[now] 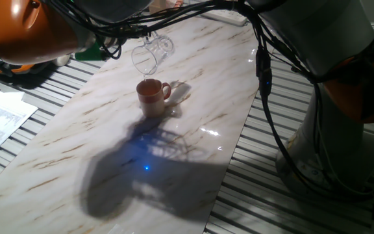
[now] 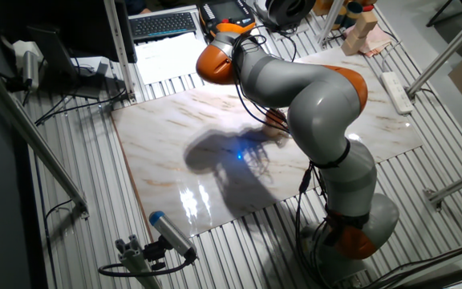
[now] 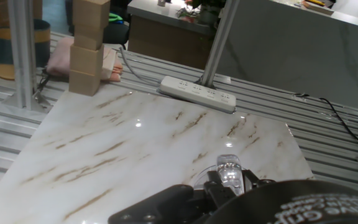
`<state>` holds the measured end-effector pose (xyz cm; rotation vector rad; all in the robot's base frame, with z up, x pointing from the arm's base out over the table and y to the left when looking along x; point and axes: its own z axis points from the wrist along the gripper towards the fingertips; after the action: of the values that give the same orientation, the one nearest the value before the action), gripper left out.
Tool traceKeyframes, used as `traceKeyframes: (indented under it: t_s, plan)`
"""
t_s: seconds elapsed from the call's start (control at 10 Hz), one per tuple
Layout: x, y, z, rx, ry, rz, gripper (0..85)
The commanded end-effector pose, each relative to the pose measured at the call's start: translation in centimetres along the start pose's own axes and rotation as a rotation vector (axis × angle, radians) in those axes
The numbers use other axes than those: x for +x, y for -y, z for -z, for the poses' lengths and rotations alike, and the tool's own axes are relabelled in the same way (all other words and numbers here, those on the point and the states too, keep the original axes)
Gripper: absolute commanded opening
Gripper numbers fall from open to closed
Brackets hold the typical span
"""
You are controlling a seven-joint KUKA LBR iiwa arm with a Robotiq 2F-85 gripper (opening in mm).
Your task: Pour the water from one cup into another empty cup
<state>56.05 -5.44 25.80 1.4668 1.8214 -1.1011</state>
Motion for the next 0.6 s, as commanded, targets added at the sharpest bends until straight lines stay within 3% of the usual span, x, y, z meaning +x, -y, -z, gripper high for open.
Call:
traceKeyframes:
  t_s: [0.0,0.5]
  plan:
    - [-0.01,0.00,0.01,0.019,0.001,-0.007,0.0]
    - [0.02,0.10,0.08,0.041,0.015,-0.024,0.0]
